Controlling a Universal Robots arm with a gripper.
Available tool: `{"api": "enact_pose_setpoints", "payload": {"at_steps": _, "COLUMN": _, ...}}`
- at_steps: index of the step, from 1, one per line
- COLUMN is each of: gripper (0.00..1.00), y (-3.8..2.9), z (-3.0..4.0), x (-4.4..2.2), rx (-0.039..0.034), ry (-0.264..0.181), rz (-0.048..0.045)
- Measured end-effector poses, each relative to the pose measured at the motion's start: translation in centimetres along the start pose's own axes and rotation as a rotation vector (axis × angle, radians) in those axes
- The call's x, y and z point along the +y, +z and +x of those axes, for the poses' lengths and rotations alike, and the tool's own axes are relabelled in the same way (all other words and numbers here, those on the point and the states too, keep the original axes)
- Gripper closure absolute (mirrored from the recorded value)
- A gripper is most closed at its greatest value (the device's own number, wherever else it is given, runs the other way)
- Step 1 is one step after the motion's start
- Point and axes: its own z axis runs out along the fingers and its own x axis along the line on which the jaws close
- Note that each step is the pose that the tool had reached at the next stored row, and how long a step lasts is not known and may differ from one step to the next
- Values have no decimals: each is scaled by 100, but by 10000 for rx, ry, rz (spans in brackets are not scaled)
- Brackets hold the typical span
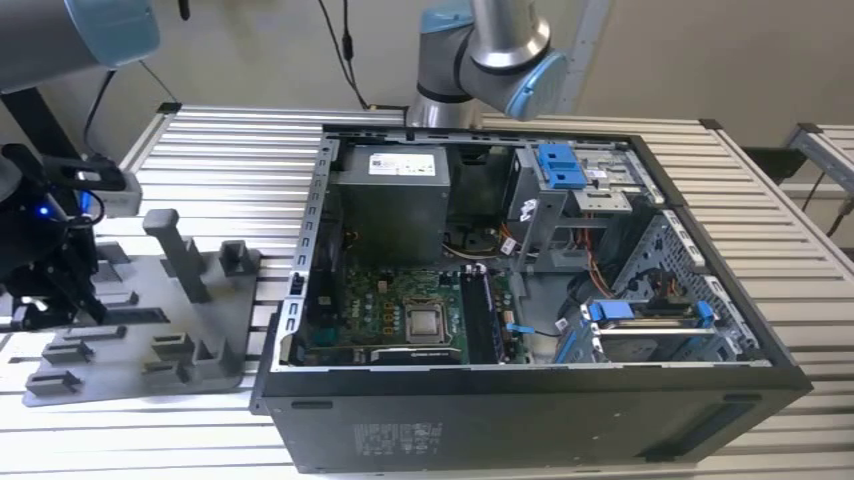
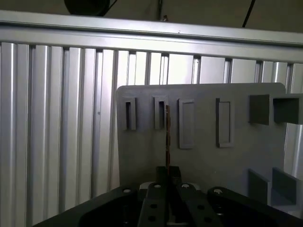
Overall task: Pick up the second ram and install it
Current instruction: 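Pick up the second ram and move it above second insertion slot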
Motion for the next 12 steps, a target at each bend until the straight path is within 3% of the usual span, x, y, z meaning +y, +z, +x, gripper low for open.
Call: {"api": "enact_pose_setpoints", "payload": {"at_steps": 12, "gripper": 86, "y": -153, "z": -5, "x": -1, "rx": -1, "ry": 0, "rz": -3}}
